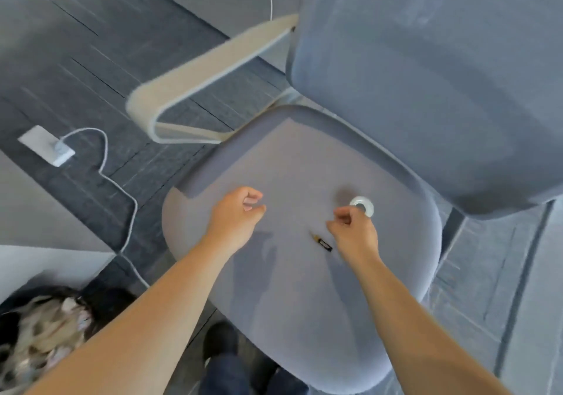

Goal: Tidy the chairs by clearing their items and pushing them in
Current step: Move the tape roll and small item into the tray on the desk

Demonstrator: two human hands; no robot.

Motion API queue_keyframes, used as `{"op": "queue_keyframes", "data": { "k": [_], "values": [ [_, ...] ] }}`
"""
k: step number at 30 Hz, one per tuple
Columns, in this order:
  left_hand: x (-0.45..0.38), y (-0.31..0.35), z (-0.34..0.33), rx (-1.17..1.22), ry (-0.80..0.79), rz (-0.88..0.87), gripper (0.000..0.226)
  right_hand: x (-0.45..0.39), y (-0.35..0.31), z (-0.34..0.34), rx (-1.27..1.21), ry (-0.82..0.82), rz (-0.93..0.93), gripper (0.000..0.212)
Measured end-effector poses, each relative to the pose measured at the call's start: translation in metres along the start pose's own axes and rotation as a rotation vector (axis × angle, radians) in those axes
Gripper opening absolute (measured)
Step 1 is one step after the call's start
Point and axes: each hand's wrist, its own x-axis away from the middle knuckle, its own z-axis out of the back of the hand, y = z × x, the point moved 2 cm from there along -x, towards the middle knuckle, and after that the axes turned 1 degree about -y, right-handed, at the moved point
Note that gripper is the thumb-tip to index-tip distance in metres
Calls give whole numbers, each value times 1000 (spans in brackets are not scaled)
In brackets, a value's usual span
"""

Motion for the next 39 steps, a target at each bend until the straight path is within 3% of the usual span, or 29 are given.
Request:
{"op": "queue_keyframes", "data": {
  "k": [5,10,16,20,28,31,34,39],
  "values": [
    [-45,-29,-46,-73,-87,7,24,-34,50,-35,165,-59,-85,30],
    [-75,-36,-71,-139,-208,-19,24,-45,69,-52,296,16,-89,18],
    [-97,-7,-90,-220,-290,-101,24,-45,66,-18,36,253,-227,21],
    [-105,25,-122,-275,-377,-181,29,-48,81,20,-85,416,-361,11],
    [-109,49,-206,-670,-500,-487,73,-66,111,42,-180,544,-395,8],
    [-110,47,-216,-805,-485,-537,65,-69,114,41,-221,552,-388,6],
    [-109,47,-211,-780,-482,-552,52,-69,107,42,-252,532,-401,6],
    [-109,62,-173,-482,-347,-360,49,-62,73,49,-330,466,-295,8]
  ]
}}
